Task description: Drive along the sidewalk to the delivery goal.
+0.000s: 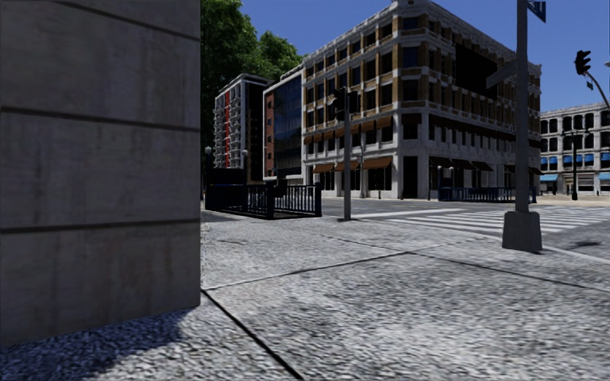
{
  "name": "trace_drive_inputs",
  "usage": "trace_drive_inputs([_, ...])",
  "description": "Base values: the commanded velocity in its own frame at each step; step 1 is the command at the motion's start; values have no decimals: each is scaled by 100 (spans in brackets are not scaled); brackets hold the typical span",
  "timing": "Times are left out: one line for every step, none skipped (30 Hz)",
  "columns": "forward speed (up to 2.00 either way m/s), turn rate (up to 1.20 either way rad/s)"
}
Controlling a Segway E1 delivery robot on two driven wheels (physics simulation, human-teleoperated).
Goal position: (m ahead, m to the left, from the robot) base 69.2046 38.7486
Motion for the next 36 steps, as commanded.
trace_drive_inputs([200,0])
trace_drive_inputs([200,0])
trace_drive_inputs([200,0])
trace_drive_inputs([200,0])
trace_drive_inputs([200,0])
trace_drive_inputs([200,0])
trace_drive_inputs([200,0])
trace_drive_inputs([200,0])
trace_drive_inputs([200,0])
trace_drive_inputs([200,0])
trace_drive_inputs([200,0])
trace_drive_inputs([200,0])
trace_drive_inputs([200,0])
trace_drive_inputs([200,0])
trace_drive_inputs([200,0])
trace_drive_inputs([200,0])
trace_drive_inputs([200,2])
trace_drive_inputs([200,15])
trace_drive_inputs([200,25])
trace_drive_inputs([200,25])
trace_drive_inputs([199,32])
trace_drive_inputs([199,35])
trace_drive_inputs([200,36])
trace_drive_inputs([200,36])
trace_drive_inputs([200,38])
trace_drive_inputs([200,40])
trace_drive_inputs([200,42])
trace_drive_inputs([200,42])
trace_drive_inputs([200,45])
trace_drive_inputs([200,47])
trace_drive_inputs([200,47])
trace_drive_inputs([200,49])
trace_drive_inputs([200,50])
trace_drive_inputs([200,51])
trace_drive_inputs([200,51])
trace_drive_inputs([200,51])
